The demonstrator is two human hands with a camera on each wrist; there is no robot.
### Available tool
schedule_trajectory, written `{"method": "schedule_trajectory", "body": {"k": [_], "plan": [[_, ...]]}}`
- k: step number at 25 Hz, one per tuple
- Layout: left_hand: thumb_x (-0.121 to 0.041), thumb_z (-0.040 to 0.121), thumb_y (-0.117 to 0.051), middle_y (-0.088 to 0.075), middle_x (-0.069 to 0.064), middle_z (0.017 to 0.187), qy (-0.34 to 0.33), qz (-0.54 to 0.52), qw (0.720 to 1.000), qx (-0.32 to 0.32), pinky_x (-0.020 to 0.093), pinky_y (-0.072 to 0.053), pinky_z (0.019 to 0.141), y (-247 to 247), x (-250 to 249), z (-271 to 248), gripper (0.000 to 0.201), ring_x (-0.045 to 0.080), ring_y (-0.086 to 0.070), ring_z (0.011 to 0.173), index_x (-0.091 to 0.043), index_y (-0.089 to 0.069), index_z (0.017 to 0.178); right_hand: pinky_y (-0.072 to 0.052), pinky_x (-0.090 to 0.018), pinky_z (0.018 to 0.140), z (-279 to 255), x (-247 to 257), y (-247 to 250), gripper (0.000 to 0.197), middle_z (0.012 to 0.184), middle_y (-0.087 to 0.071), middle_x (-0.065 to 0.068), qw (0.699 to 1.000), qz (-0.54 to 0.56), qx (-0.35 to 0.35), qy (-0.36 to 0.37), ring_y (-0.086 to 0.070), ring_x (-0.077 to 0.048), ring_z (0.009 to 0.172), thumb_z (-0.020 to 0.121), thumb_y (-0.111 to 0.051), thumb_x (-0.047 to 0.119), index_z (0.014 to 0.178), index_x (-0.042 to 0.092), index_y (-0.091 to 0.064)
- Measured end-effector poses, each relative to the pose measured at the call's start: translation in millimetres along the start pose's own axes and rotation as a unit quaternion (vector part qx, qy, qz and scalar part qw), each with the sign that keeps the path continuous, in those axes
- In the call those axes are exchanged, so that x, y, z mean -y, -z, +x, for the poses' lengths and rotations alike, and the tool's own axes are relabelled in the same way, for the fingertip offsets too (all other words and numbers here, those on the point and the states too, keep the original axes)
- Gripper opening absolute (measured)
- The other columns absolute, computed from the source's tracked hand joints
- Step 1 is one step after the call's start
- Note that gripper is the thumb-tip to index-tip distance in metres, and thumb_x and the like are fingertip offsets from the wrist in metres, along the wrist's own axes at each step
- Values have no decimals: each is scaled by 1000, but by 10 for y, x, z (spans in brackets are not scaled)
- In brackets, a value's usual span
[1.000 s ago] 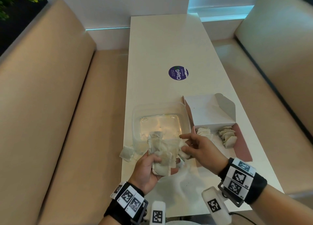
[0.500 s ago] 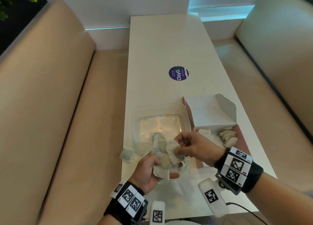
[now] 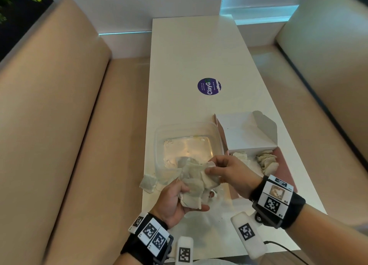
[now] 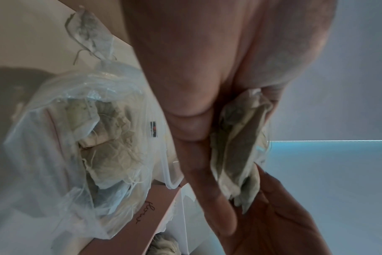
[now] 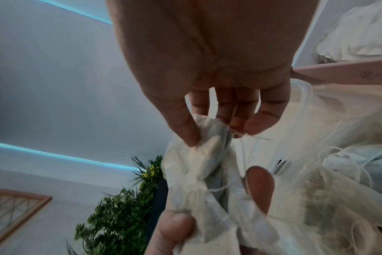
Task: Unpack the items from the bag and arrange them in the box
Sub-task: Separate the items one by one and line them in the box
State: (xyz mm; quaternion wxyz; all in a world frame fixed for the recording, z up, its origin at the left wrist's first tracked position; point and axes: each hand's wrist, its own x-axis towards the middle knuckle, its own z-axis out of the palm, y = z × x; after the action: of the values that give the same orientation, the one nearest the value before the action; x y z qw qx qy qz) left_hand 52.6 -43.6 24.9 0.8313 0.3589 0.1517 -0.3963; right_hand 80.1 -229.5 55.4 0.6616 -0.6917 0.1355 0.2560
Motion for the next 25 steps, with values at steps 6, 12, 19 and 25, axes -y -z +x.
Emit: {"method": "schedule_trajectory", "body": {"k": [6,12,19,25], "plan": [[-14,78,-44,-64,33,109,-18,-10,999,-33,49,-56,64,-2,-25,54,47,48,-62,98,1,-54,122,-56,-27,63,-45,45,222,1,81,-66,-11,992,124,-33,2,-65,-20,71,86,-58,1,86,3,-58],[-18,77,-49,-65,32,101,-28,-25,998,-41,43,-57,58,-26,-29,110,44,46,-65,94,4,-54,115,-55,-28,59,-52,89,423,3,78,-66,-12,988,138,-60,32,-67,-25,69,87,-57,0,88,3,-57],[-36,58,-82,-66,27,105,-31,7,999,-5,43,-56,62,-38,17,158,79,38,-68,89,-2,-56,124,-53,-28,64,-41,44,299,5,77,-65,-8,995,70,30,58,-62,-21,70,86,-58,-2,91,0,-57],[-16,78,-73,-62,13,68,-112,109,985,-71,27,-44,42,-67,19,192,25,21,-58,52,0,-59,93,-51,-28,65,-36,23,350,6,76,-66,-5,997,3,23,69,-61,-17,70,83,-63,0,86,6,-63]]}}
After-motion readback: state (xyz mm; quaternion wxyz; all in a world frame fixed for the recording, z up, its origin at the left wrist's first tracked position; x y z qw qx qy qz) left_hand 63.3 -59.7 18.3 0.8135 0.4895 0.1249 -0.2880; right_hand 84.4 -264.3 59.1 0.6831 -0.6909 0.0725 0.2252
